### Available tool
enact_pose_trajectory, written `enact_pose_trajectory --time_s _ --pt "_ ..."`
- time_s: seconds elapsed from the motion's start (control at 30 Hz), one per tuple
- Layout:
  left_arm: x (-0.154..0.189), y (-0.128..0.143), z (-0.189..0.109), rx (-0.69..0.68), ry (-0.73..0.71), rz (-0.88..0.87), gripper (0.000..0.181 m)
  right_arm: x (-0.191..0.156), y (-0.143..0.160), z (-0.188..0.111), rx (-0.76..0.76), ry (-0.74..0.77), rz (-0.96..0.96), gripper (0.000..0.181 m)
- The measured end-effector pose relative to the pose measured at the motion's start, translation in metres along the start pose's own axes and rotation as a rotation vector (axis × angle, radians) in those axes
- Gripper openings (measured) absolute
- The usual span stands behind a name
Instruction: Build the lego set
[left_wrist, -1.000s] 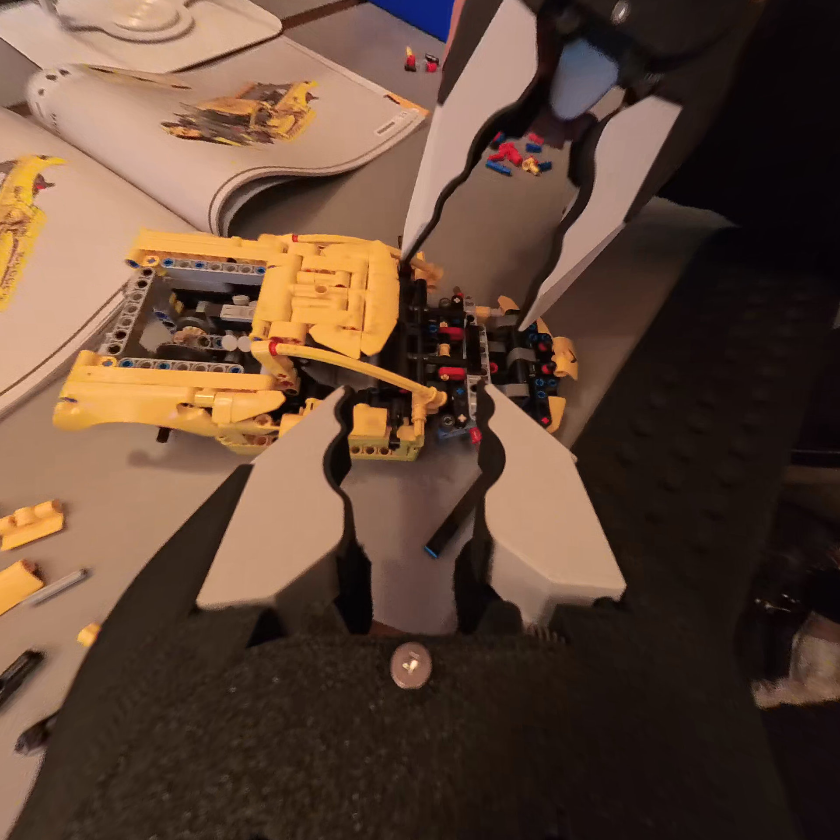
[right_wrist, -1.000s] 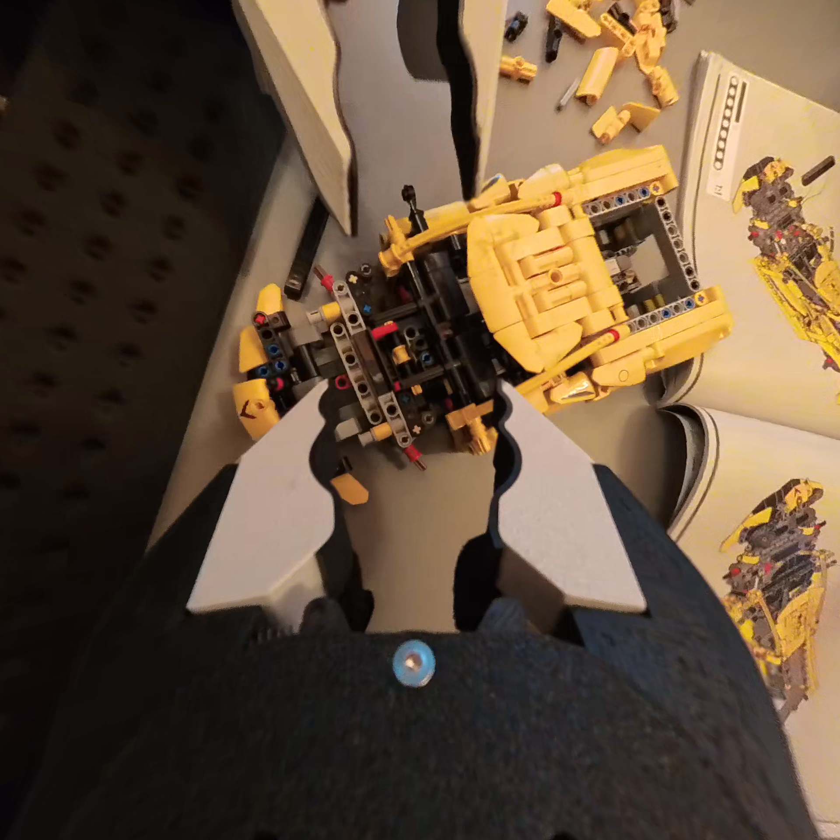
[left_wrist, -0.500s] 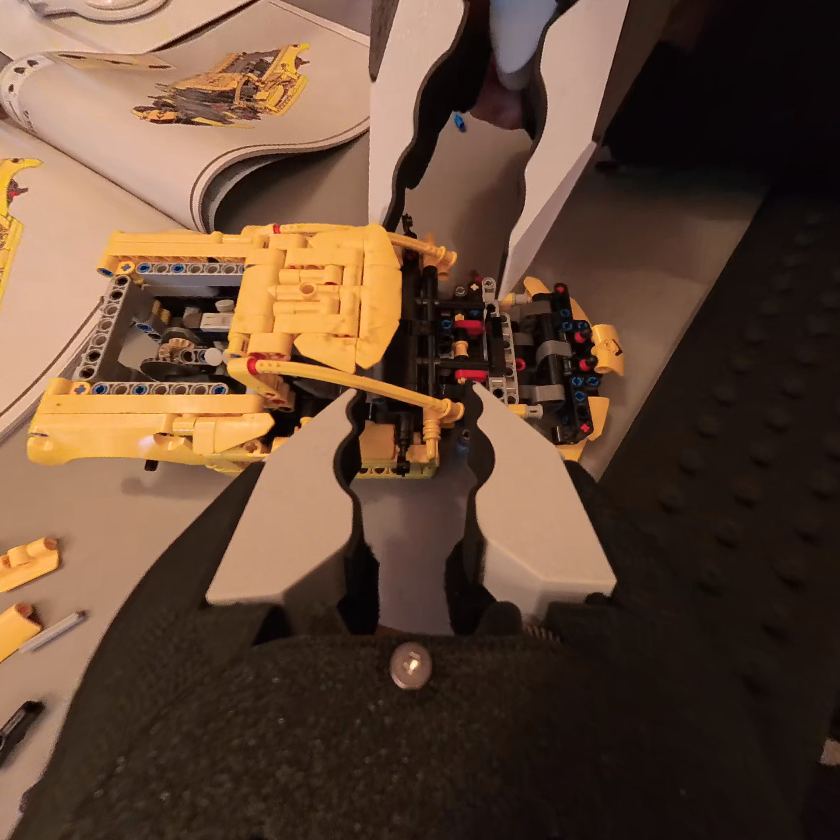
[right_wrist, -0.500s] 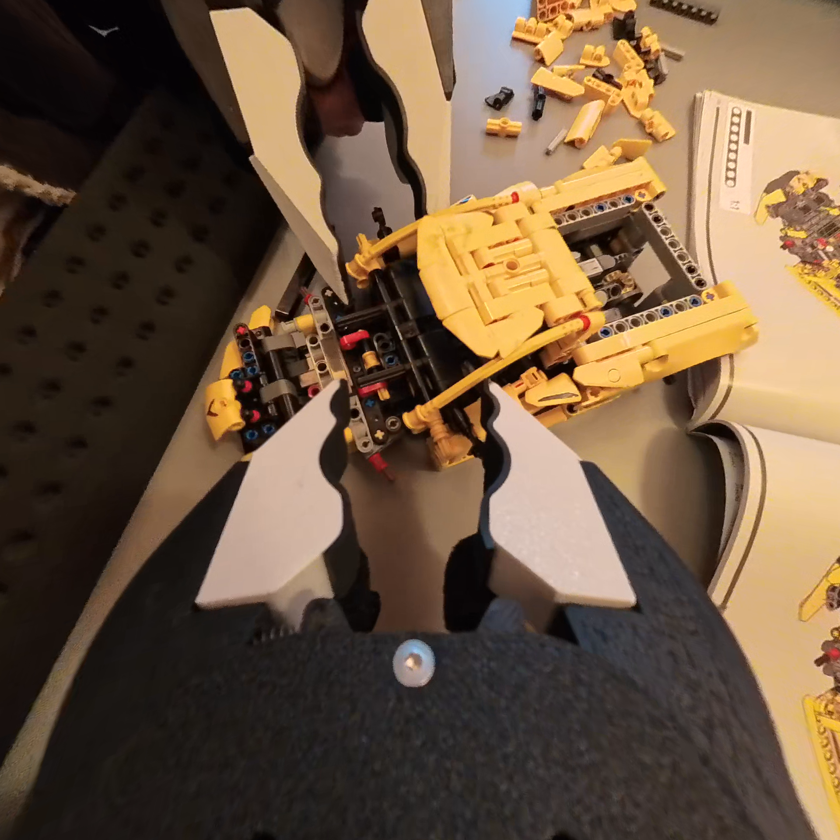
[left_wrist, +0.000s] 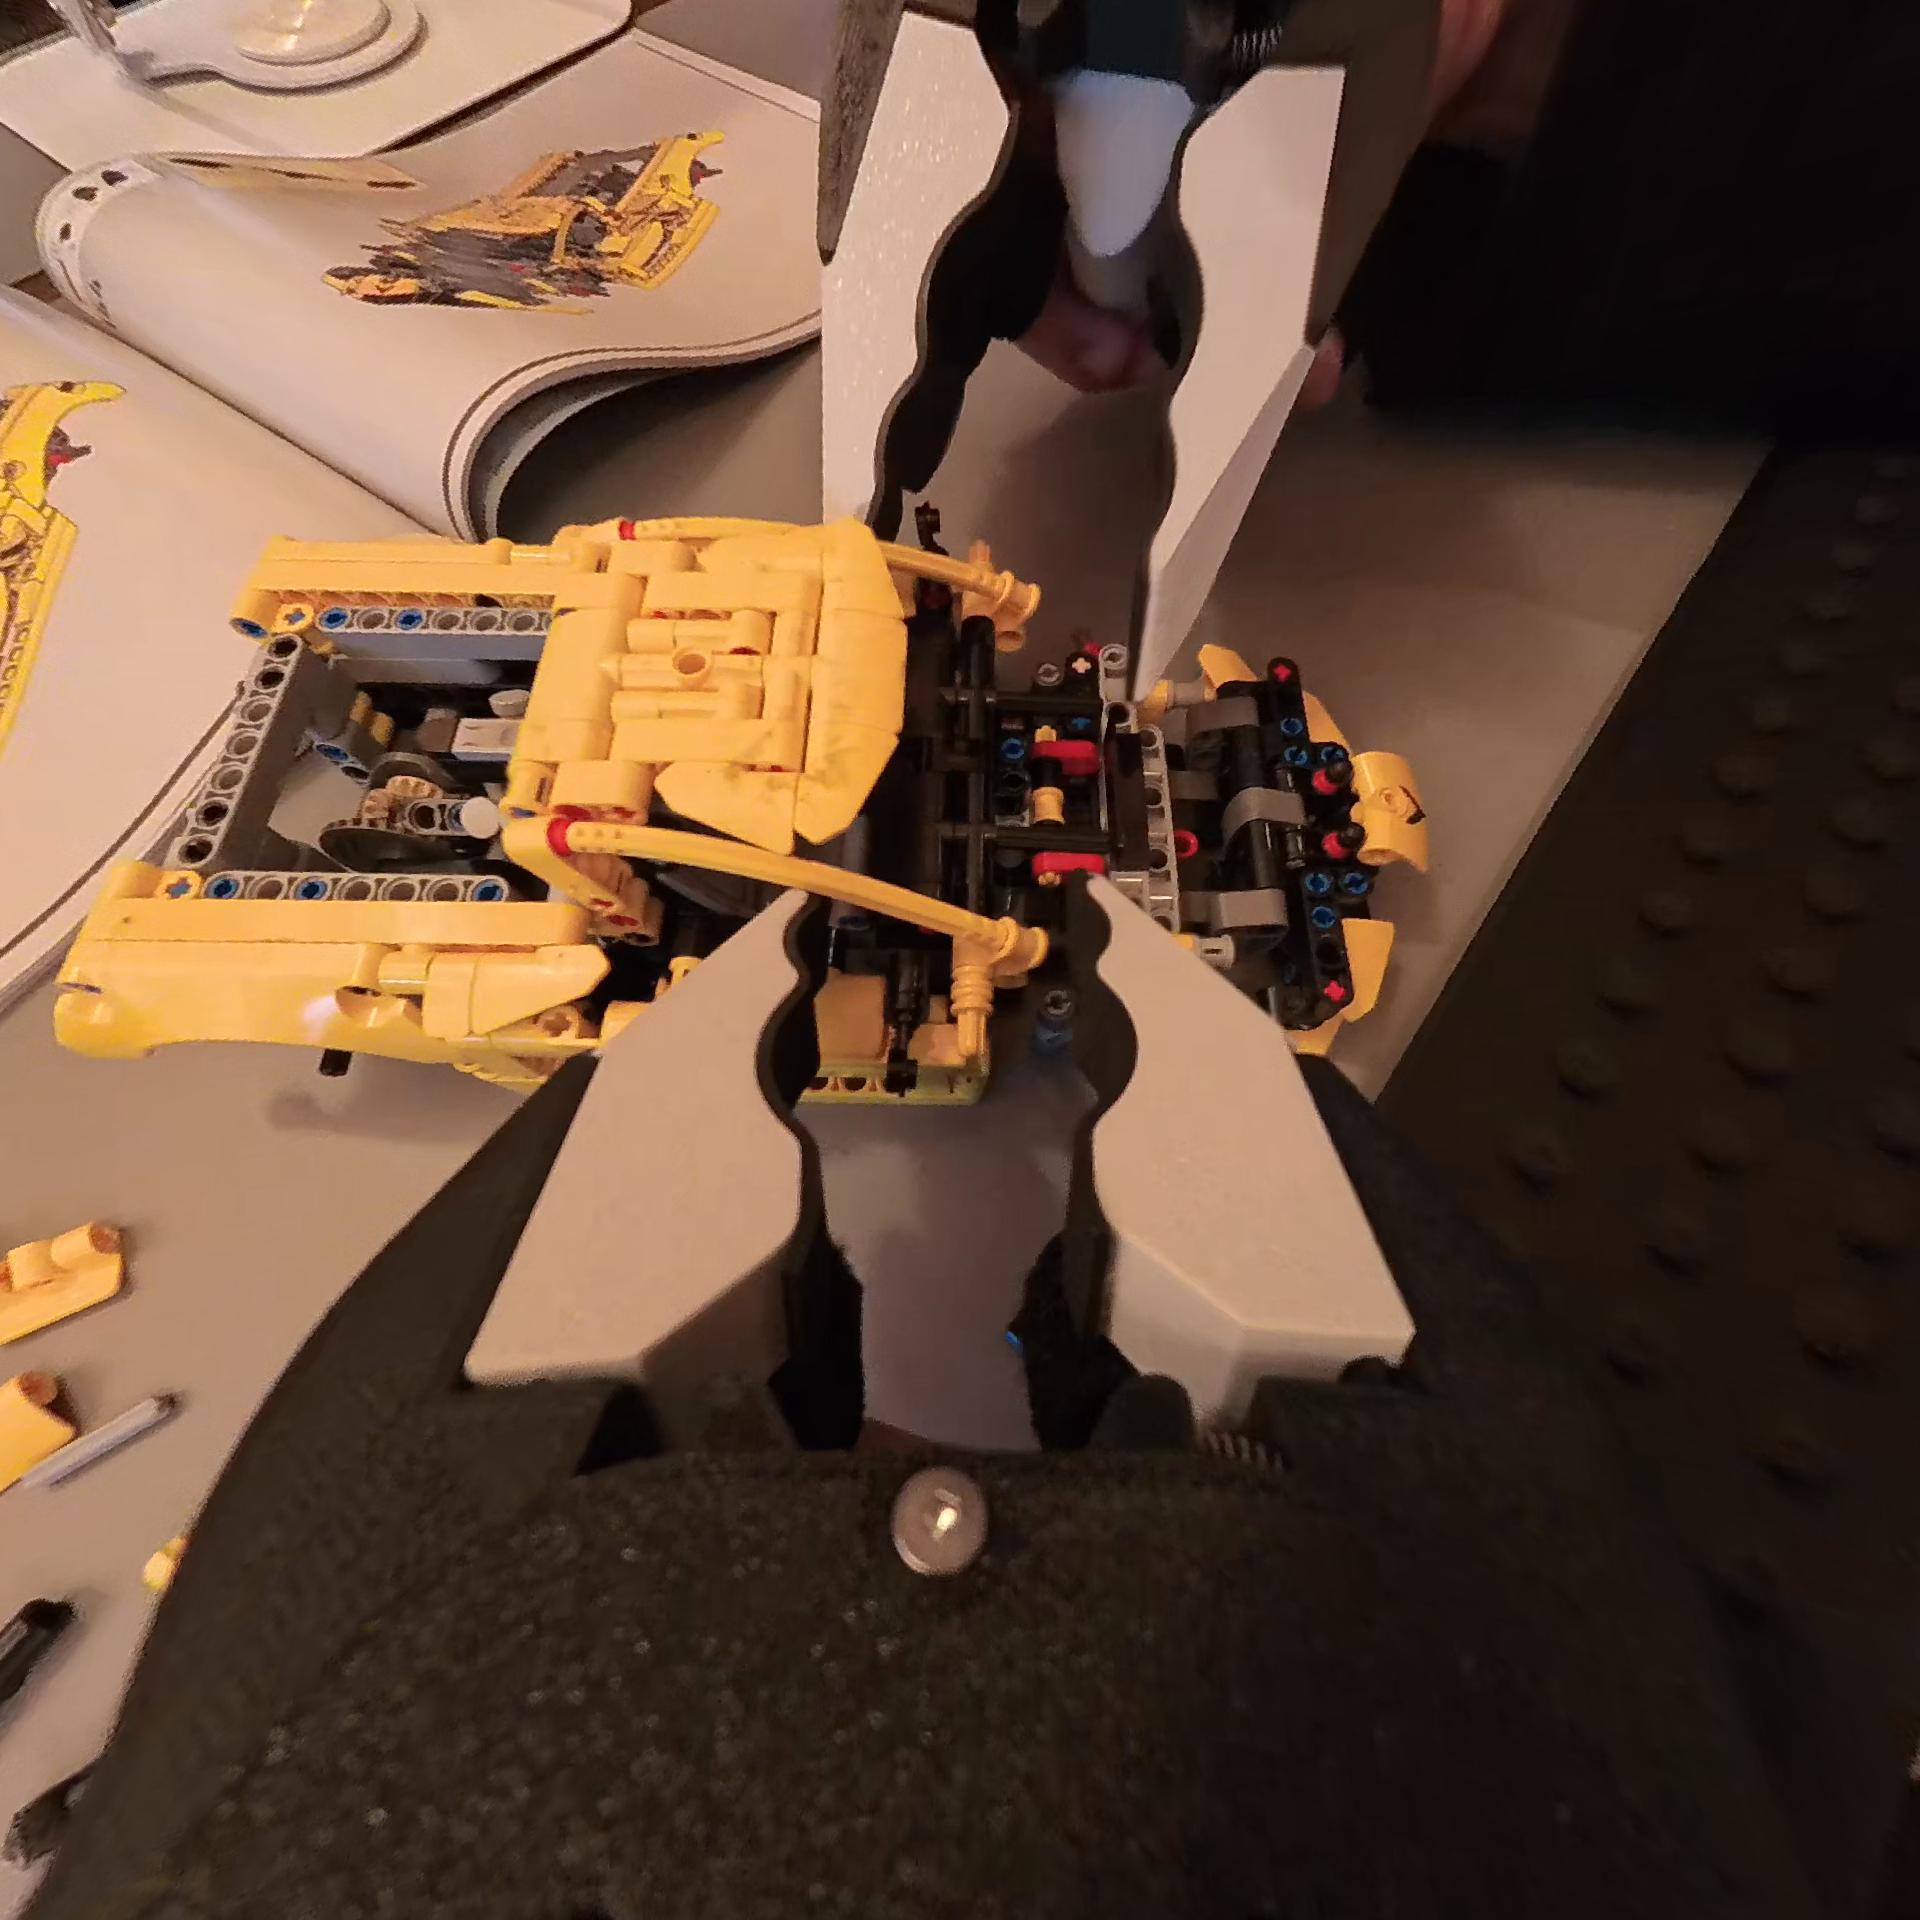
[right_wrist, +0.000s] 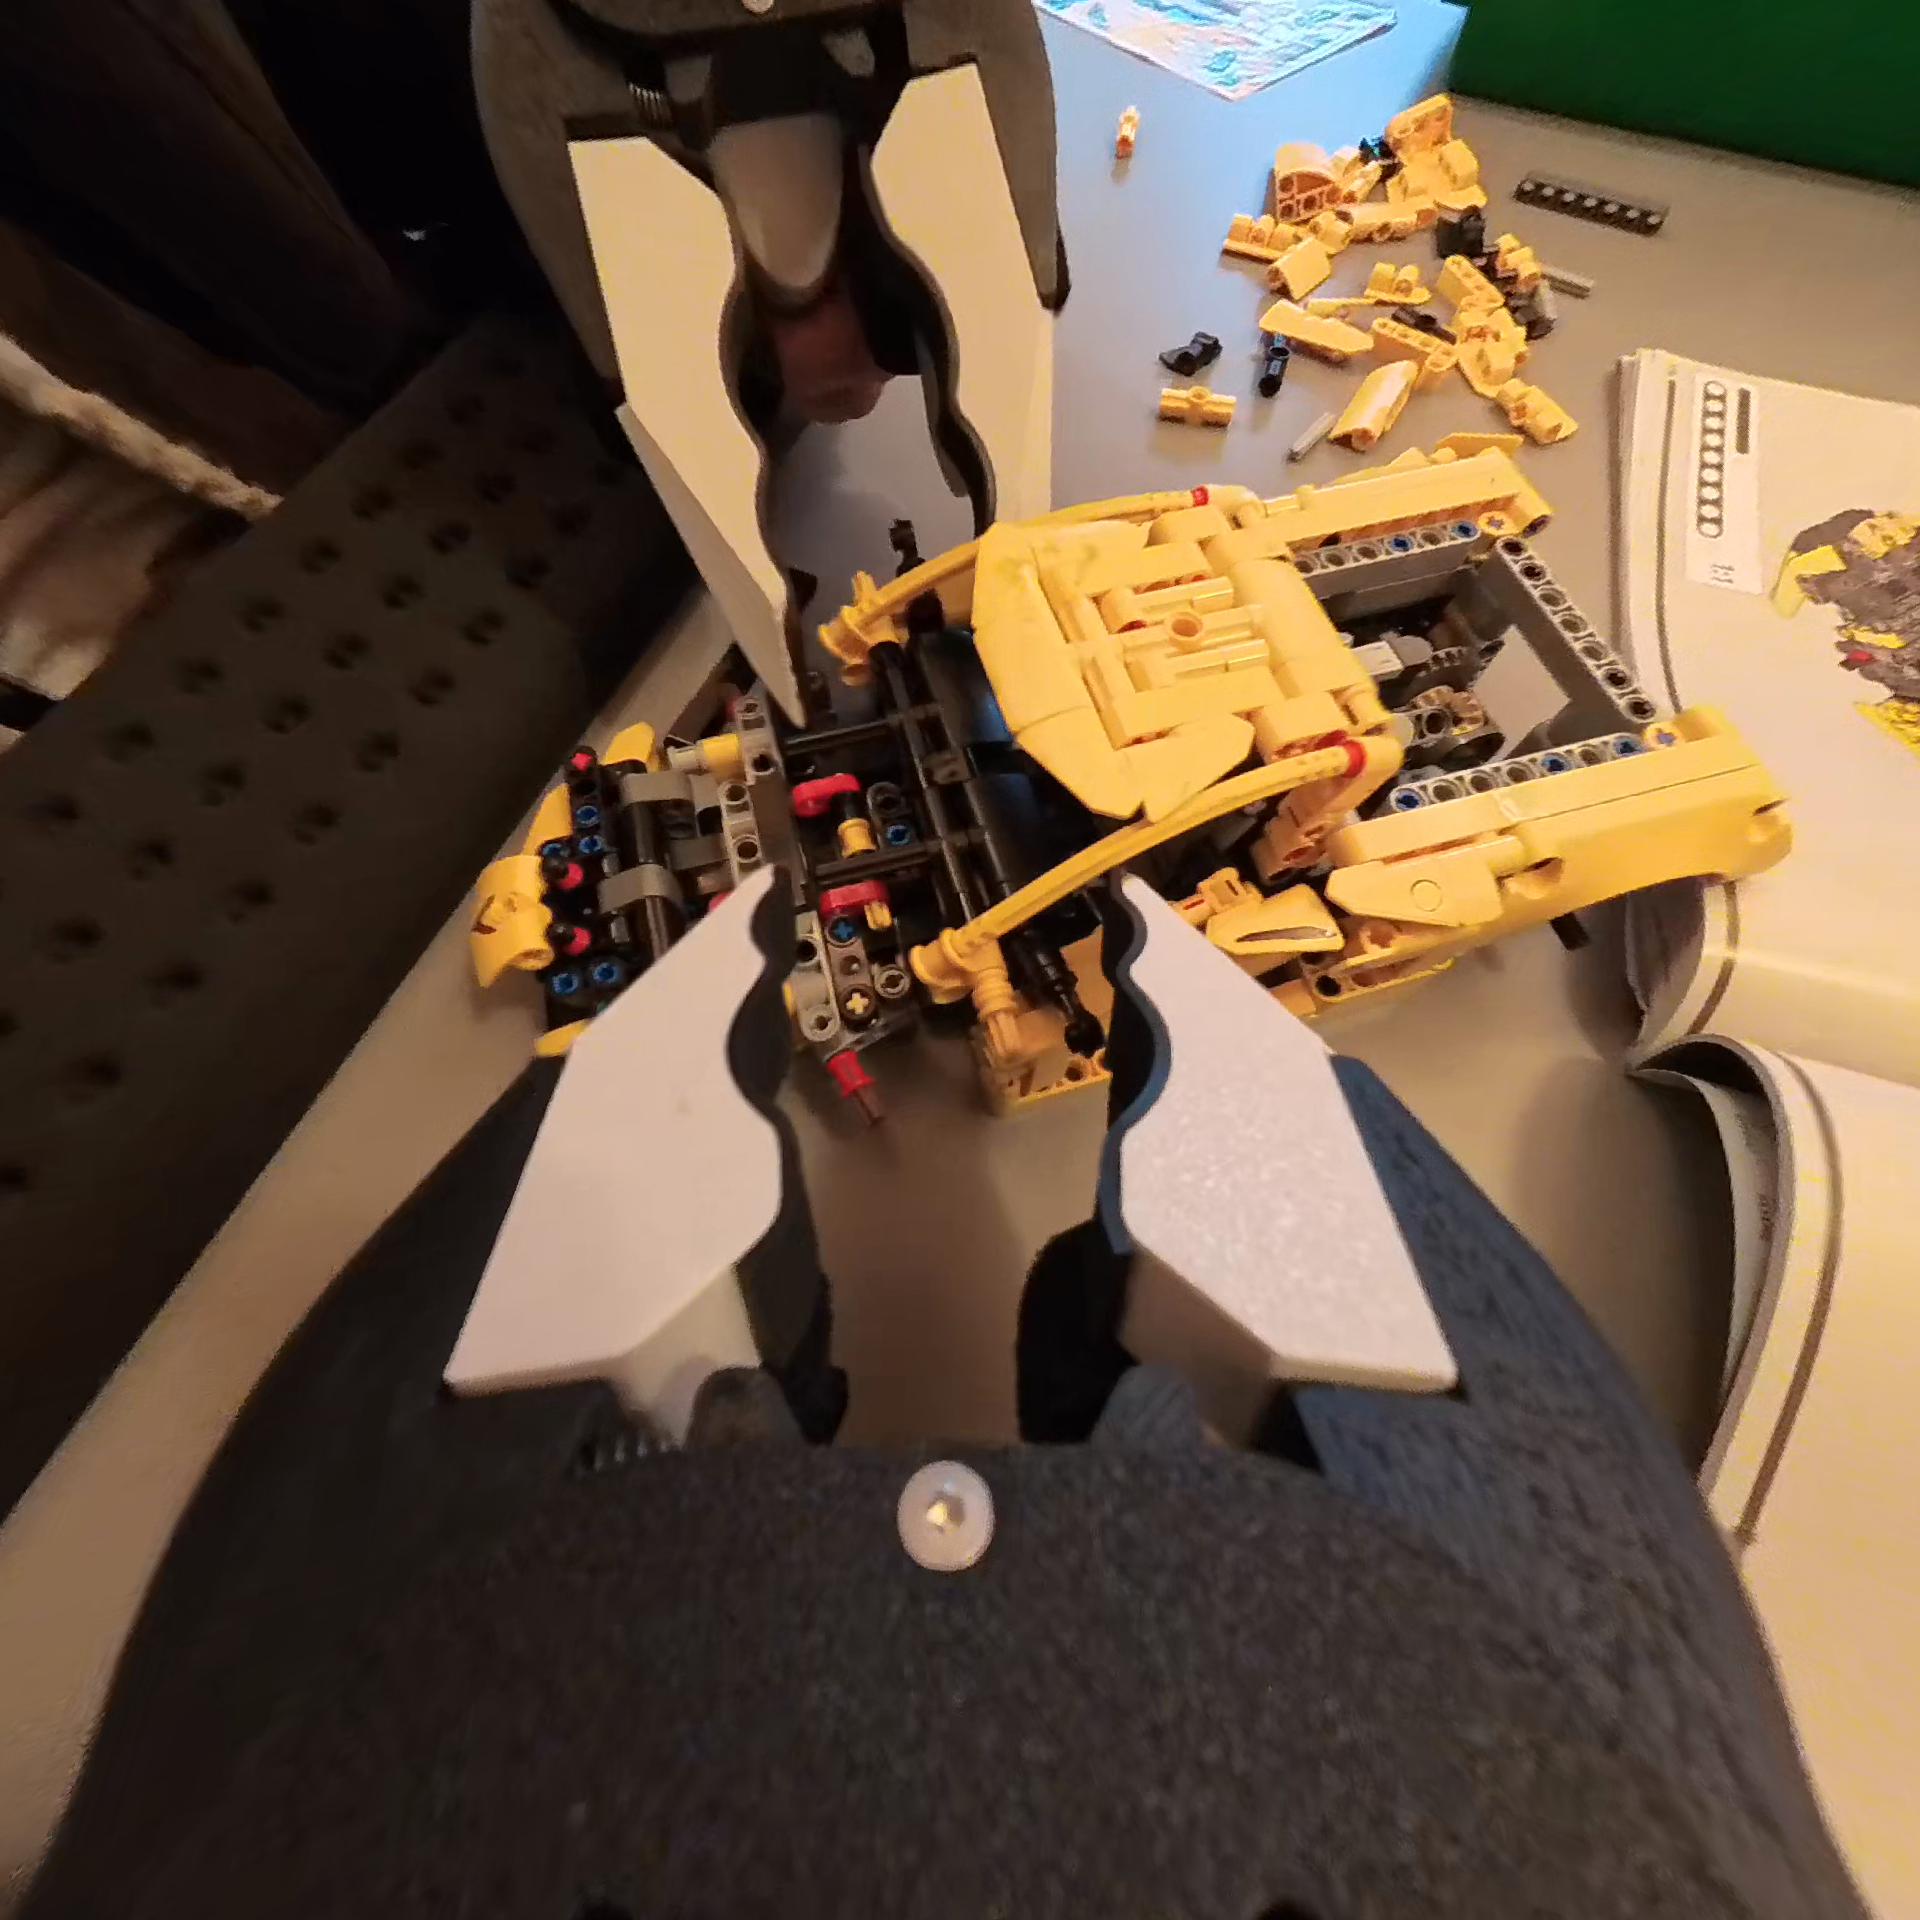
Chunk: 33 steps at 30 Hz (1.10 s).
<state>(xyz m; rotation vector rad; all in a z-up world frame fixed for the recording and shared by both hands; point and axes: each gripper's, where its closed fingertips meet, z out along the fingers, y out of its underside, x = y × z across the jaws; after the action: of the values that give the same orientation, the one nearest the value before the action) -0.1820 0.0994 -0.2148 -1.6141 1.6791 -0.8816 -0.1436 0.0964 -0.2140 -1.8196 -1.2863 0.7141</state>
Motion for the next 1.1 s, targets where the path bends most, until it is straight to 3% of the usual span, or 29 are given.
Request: enact_pose_trajectory --time_s 0.27,0.83,1.1 --pt "0.004 0.000 0.005 -0.017 -0.040 0.014 0.054 -0.002 0.000 0.001 0.029 0.035 -0.003 0.057" --pt "0.007 -0.001 0.009 -0.031 0.009 -0.041 0.047 -0.002 0.000 0.001 0.034 -0.011 0.037 0.048" --pt "-0.002 0.010 -0.020 -0.040 -0.067 0.036 0.047 -0.003 0.001 -0.016 0.033 0.047 0.035 0.050"
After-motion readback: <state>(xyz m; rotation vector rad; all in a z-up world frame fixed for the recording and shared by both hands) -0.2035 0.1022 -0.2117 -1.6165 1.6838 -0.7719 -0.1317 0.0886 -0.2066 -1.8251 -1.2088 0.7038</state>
